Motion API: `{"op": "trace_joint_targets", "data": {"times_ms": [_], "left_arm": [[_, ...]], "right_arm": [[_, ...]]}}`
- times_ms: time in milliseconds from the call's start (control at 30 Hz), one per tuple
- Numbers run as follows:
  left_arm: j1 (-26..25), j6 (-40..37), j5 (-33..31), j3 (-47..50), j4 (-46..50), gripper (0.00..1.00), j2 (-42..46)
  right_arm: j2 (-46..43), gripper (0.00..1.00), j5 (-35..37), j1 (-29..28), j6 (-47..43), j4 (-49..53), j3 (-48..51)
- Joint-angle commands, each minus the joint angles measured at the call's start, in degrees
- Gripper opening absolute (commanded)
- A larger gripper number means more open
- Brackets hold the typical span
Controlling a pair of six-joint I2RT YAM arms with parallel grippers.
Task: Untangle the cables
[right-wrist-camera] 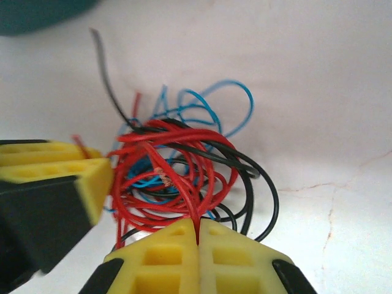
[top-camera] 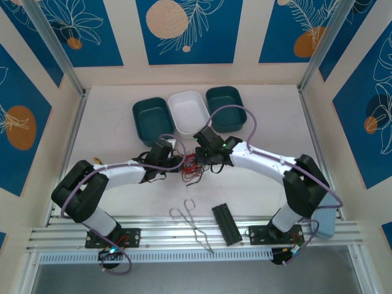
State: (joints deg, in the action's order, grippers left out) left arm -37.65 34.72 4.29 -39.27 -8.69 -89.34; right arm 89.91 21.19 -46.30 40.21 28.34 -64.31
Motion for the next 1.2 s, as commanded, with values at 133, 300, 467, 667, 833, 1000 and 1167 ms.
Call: {"op": "trace_joint_targets", "data": {"times_ms": [133, 300, 467, 667, 833, 1000, 1167], "left_arm": [[-0.5, 1.2, -2.0, -0.8, 3.0, 0.2, -0.5], [-0.6, 1.1, -2.2, -0.9, 3.4, 0.18, -0.3], [-0.5, 1.1, -2.0, -1.0, 3.1, 0.16, -0.5], [-0.5, 1.0, -1.9, -0.9, 2.8, 0.16, 0.1], [-0.5, 0.7, -2.4, -0.8, 2.9, 0.17, 1.1], [-0.5, 0.5, -2.6, -0.9, 3.0, 0.18, 1.8], [-0.4, 0.4, -2.4, -0.7, 2.6, 0.18, 1.9]], "right_arm": [[-9.9, 0.0, 10.0, -2.5, -5.7, 1.0, -2.8], [-14.3, 0.0, 12.0, -2.5, -8.5, 0.3, -4.4], [-16.3, 0.0, 12.5, -2.5, -11.7, 0.1, -8.1], [-17.4, 0.0, 12.5, -2.5, -14.4, -0.7, -12.1], [-17.9, 0.0, 13.0, -2.6, -16.8, -1.0, -14.8], [-18.2, 0.0, 13.5, -2.6, -19.8, -0.8, -18.3], [-18.9, 0.0, 13.5, -3.0, -21.9, -1.0, -21.1]]}}
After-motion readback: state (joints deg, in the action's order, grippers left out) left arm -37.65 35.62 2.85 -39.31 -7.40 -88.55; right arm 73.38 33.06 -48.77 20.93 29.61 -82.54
